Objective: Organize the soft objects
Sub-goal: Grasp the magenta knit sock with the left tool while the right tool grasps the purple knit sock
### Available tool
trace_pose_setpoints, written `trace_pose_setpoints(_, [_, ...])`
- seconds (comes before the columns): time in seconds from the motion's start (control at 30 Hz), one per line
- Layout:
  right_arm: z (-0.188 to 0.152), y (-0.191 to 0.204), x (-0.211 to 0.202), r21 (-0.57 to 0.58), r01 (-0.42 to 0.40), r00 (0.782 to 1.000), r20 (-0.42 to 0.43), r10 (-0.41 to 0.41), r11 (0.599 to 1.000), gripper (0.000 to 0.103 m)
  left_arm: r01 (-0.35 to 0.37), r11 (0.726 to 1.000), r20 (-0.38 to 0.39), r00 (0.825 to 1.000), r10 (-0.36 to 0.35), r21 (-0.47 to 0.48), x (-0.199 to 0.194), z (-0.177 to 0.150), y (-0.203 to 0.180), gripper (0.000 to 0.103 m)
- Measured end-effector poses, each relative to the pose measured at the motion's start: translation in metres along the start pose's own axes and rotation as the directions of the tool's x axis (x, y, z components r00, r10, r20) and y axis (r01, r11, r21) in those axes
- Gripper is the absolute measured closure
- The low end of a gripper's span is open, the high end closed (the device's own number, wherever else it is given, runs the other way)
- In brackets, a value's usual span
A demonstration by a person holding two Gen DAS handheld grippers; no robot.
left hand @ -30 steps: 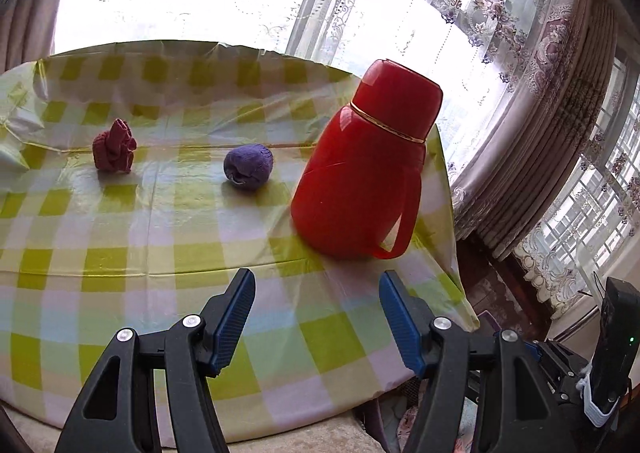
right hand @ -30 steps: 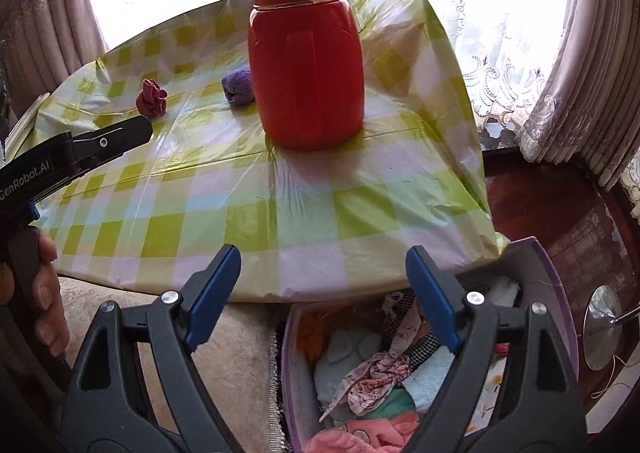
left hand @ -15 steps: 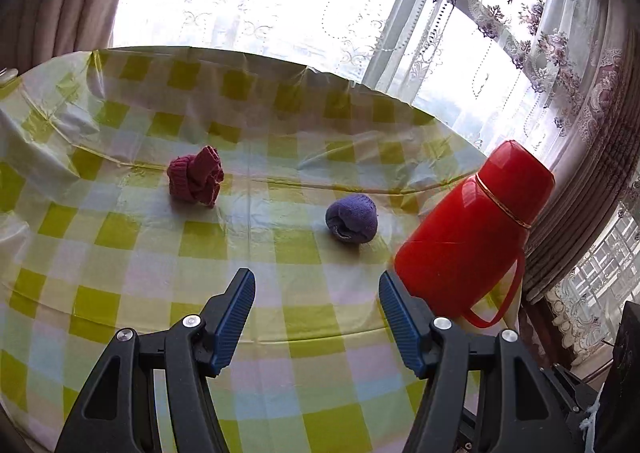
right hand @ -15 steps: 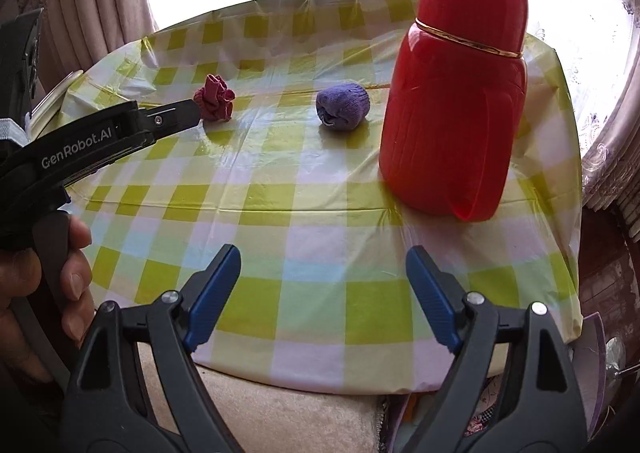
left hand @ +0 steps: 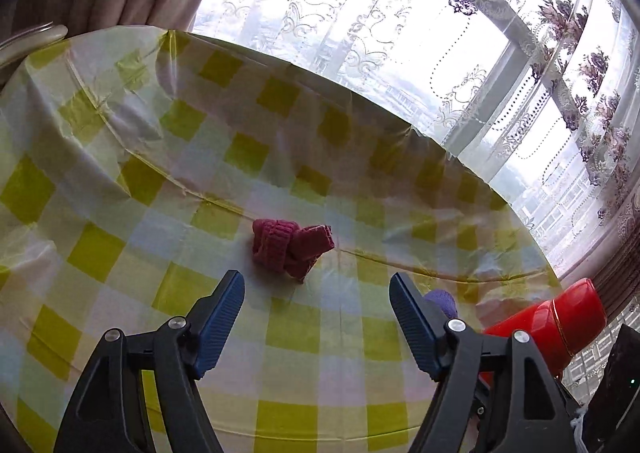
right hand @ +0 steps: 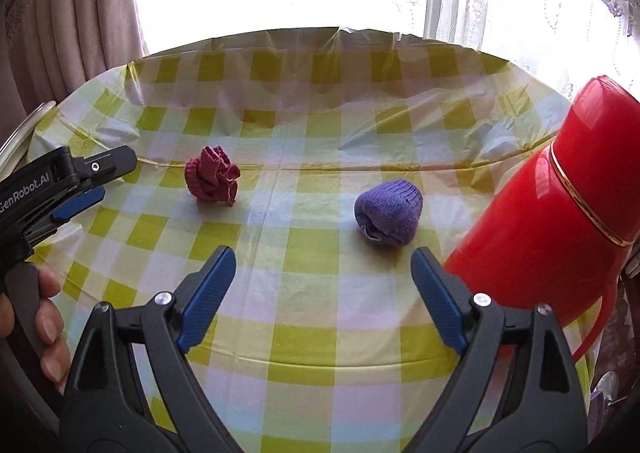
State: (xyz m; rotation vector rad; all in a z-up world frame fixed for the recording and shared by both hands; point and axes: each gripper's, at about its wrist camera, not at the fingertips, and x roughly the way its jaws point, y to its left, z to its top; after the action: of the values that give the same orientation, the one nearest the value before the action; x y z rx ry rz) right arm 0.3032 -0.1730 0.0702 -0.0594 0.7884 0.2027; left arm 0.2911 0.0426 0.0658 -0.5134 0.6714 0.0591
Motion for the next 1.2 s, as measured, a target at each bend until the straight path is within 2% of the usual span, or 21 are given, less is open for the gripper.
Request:
trace_pose_setpoints(0.2, [0.03, -0.008, 0.046, 0.06, 0.052, 0.999, -0.019, -0.051, 0.997, 0.012, -0.015, 0.999, -0.029, 0.999, 0.013, -0.052, 0.035, 0.018, 0.022, 0.021])
trace_pose_setpoints(0.3, [0.035, -0.008, 0.067, 0.041, 0.089, 0.996, -0.034, -0.087, 0.995, 0.012, -0.007, 0.999, -0.054, 0.999, 0.004, -0.053, 0.056, 0.024, 0.026, 0.02])
trace_pose_setpoints(0.47, [0.036, -0.013, 0.099, 0.004, 0.182, 0.982, -0.058, -0.181, 0.983, 0.012, 0.016, 0.996, -0.111, 0.993, -0.026, -0.087, 0.096, 0.033, 0.035, 0.02])
trace_pose_setpoints(0.67, [0.032, -0.019, 0.128, -0.001, 0.19, 0.977, -0.101, -0.189, 0.982, 0.011, 0.057, 0.989, -0.166, 0.983, -0.08, -0.14, 0.134, 0.036, 0.04, 0.02])
trace_pose_setpoints(0.87, [0.031, -0.022, 0.138, -0.029, 0.236, 0.966, -0.105, -0.238, 0.971, 0.009, 0.047, 0.994, -0.231, 0.971, -0.069, -0.098, 0.156, 0.024, 0.031, 0.021])
trace_pose_setpoints(0.93, [0.031, -0.021, 0.144, -0.054, 0.248, 0.962, -0.106, -0.252, 0.967, 0.008, 0.016, 0.999, -0.237, 0.971, -0.027, -0.051, 0.158, 0.02, 0.028, 0.035])
trace_pose_setpoints(1.03, [0.031, -0.03, 0.147, -0.042, 0.258, 0.958, -0.115, -0.262, 0.965, 0.009, 0.01, 1.0, -0.248, 0.969, -0.017, -0.029, 0.158, 0.018, 0.027, 0.052])
trace_pose_setpoints(1.2, [0.029, -0.036, 0.165, -0.06, 0.288, 0.944, -0.152, -0.294, 0.956, 0.011, -0.02, 0.999, -0.238, 0.971, 0.03, 0.043, 0.157, 0.013, 0.021, 0.06])
